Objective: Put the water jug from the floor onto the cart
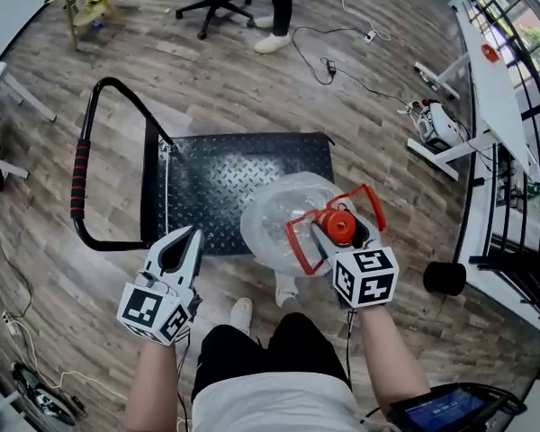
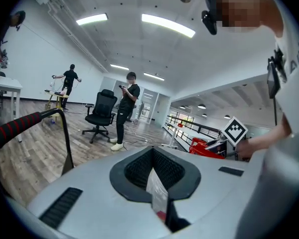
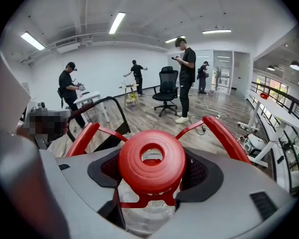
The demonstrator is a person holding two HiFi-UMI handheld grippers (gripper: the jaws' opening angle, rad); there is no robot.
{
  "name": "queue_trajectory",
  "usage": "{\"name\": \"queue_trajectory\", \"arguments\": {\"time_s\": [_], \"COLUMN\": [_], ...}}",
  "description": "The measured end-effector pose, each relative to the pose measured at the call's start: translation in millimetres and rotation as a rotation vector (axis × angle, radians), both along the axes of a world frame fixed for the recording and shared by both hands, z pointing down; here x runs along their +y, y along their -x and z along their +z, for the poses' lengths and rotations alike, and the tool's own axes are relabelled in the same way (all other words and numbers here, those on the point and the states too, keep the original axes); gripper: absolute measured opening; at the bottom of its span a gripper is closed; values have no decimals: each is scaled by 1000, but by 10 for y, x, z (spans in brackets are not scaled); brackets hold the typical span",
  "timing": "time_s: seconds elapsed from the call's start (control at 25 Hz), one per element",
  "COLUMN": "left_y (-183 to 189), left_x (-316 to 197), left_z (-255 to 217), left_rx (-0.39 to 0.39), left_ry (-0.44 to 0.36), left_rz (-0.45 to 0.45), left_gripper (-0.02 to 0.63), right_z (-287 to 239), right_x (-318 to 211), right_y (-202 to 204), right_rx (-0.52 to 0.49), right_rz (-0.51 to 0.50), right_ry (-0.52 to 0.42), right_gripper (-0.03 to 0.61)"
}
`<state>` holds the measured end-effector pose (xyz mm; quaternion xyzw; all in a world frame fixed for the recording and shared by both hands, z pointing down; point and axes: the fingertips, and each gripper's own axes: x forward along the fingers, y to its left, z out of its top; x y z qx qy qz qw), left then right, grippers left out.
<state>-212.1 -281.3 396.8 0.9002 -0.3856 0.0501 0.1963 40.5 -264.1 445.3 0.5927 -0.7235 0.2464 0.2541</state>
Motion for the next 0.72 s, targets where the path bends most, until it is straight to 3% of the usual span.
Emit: {"name": "queue_trajectory", "arguments": {"time_s": [0.24, 0.4, 0.72], "left_y": [33, -189, -416], "left_x": [22, -310, -549], "left_z": [138, 141, 360], "left_rx": [4, -7, -40], "left_ry": [-21, -8, 18], "left_rz": [-126, -198, -220], "left_gripper": [-2, -2, -2], "right_z": [308, 431, 772], "right_x": [-234, -658, -1183], "right_y": [198, 126, -57], "right_rx": [38, 56, 76], "right_rz": [-156, -243, -297], "right_ry": [-7, 10, 21], "right_gripper": [314, 314, 314]}}
